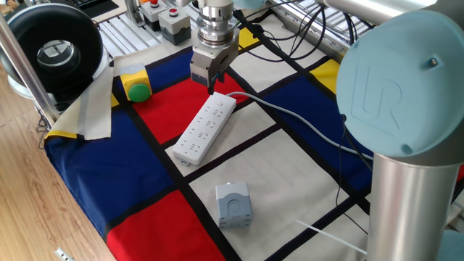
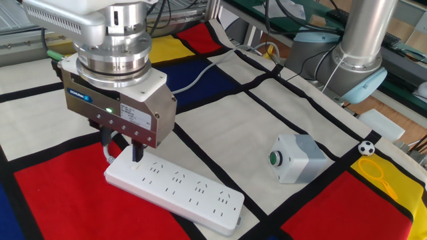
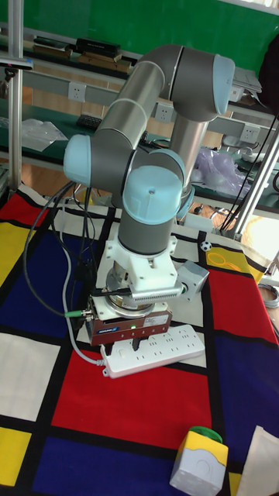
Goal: Turn on the power strip by pressing the button
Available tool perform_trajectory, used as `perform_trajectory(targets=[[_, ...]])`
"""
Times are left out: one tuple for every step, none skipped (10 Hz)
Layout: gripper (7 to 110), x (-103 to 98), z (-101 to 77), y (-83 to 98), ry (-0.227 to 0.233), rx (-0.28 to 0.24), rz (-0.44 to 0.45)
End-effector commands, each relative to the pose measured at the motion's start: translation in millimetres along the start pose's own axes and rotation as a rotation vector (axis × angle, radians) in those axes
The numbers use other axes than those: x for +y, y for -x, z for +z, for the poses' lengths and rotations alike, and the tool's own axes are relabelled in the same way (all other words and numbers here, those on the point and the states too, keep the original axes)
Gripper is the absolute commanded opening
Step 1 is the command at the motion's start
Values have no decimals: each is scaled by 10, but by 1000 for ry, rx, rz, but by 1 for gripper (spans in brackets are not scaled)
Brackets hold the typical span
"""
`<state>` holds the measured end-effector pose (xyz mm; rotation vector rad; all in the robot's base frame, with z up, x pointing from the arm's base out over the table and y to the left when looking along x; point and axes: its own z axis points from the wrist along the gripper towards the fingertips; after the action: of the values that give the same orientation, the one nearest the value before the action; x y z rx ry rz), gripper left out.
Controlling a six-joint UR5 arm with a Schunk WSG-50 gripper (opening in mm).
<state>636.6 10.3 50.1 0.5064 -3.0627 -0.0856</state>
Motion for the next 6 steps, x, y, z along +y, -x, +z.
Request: perform_trajectory(targets=[[44, -24, -5, 70, -10, -23, 18], [44, -18, 6, 97, -11, -30, 10], [44, -33, 2, 118, -20, -32, 1], [44, -28, -17, 135, -25, -29, -5], [44, 6, -47, 167, -18, -37, -13], [44, 5, -81, 154, -17, -35, 1]])
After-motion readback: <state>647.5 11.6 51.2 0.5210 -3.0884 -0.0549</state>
